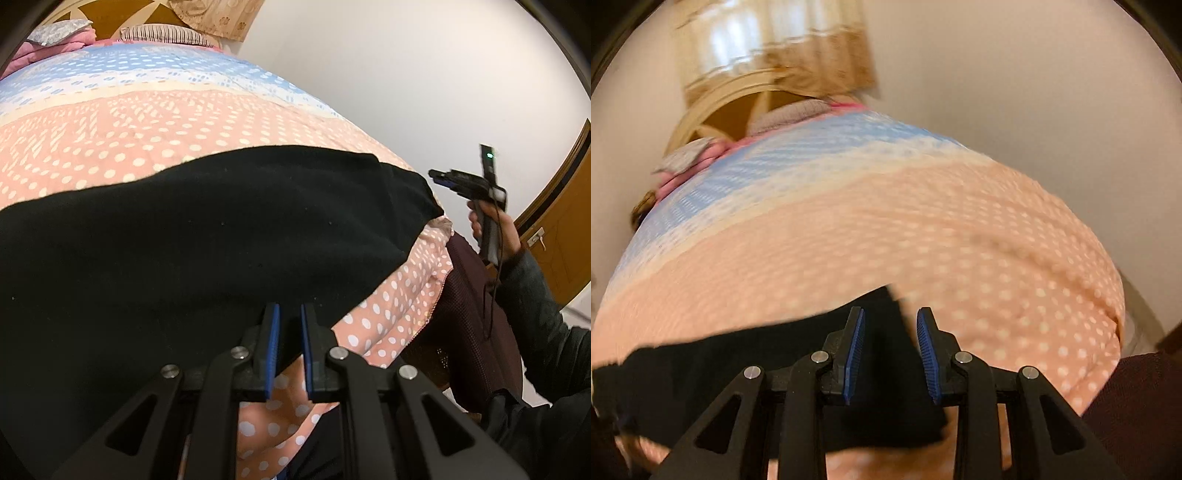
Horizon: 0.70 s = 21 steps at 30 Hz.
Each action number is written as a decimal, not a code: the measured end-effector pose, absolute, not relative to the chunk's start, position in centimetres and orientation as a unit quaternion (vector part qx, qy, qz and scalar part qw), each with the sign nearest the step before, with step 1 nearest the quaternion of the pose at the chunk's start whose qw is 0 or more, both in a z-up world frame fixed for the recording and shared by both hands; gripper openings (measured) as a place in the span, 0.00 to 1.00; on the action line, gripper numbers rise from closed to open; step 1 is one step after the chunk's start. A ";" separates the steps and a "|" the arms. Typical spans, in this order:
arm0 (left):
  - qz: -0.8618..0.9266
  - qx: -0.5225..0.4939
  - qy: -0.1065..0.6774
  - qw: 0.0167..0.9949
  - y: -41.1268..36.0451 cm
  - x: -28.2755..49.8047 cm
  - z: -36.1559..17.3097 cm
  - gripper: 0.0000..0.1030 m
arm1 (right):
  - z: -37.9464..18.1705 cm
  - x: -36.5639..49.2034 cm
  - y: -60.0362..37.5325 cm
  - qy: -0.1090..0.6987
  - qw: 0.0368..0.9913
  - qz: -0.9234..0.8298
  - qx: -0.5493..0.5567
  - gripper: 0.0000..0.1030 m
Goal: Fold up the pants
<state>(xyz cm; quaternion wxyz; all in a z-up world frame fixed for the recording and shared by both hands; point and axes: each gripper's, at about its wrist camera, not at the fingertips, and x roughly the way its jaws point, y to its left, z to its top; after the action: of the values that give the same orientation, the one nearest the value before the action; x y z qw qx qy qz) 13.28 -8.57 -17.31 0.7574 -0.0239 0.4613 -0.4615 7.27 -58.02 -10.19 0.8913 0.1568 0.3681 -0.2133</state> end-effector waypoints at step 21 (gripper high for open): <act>-0.464 -0.030 0.464 0.754 -8.8 13.6 -17.5 0.13 | -11.9 10.5 -60.7 0.369 0.892 -0.208 0.159 0.03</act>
<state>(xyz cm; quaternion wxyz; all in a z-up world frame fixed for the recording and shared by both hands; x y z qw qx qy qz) 13.60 -8.79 -17.53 0.7537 -0.0299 0.4643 -0.4641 10.54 -60.74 -11.89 0.8921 0.1586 0.3687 -0.2076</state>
